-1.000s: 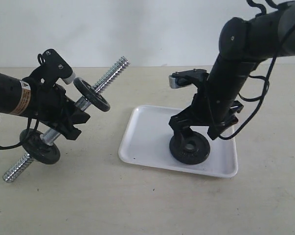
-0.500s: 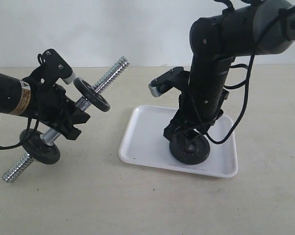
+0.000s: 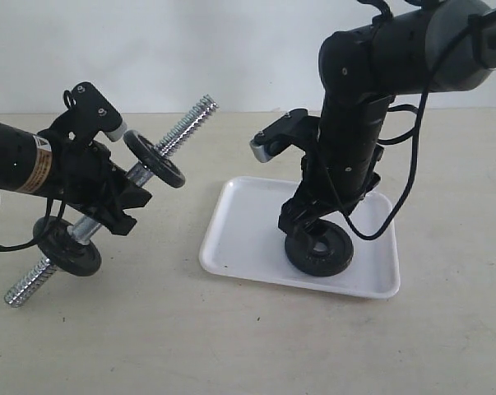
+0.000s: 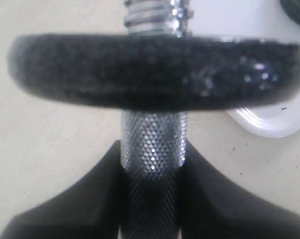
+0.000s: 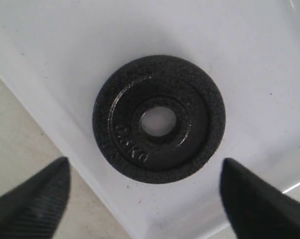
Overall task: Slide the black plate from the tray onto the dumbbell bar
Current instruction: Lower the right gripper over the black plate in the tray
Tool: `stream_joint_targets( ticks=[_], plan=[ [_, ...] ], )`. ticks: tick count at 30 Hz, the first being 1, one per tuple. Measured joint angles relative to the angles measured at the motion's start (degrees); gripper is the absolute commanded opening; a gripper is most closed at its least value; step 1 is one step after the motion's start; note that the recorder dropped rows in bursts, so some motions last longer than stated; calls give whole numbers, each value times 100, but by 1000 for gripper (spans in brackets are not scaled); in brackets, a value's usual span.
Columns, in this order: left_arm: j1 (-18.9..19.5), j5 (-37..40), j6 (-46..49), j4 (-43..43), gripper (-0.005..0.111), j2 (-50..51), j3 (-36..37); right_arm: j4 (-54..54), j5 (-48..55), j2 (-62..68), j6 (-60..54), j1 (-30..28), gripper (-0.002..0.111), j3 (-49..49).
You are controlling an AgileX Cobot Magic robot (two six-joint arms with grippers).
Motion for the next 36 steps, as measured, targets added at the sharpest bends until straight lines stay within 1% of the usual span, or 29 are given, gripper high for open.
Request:
stream_joint_targets(
  ticks=[8,19,36],
  plan=[
    [0,0,0,0,4,0,0,0,-271,0,-92,0,105,0],
    [0,0,0,0,4,0,0,0,-310,5,35,0,104,0],
    [0,0,0,0,4,0,0,-60,-635,533,125,0,104,-9]
  ],
)
